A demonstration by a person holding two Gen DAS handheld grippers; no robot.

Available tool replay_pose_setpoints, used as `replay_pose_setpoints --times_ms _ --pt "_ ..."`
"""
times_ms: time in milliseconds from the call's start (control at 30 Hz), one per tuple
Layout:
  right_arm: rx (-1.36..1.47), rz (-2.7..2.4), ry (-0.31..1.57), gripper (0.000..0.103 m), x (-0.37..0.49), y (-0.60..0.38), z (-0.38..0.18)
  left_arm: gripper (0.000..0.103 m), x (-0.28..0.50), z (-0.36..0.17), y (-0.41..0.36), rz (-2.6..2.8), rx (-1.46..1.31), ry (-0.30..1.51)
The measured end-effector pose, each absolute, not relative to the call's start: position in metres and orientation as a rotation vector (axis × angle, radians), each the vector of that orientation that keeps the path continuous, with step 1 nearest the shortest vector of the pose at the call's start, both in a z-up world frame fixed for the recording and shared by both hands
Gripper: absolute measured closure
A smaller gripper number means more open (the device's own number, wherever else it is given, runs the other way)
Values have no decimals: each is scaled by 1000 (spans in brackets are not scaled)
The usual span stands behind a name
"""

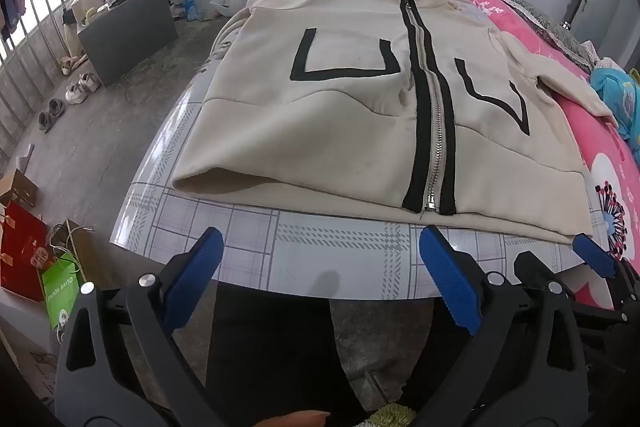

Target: Fold large clothes

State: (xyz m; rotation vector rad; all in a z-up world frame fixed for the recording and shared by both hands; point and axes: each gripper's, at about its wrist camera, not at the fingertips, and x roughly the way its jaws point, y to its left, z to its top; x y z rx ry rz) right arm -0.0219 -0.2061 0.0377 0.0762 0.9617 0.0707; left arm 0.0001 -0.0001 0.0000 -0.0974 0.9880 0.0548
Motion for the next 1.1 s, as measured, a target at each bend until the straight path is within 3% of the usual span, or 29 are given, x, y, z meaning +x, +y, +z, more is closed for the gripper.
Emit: replay_pose_setpoints --times_ms 1100 --pt "73 73 949 6 -22 -204 46 8 0 0 0 54 -98 978"
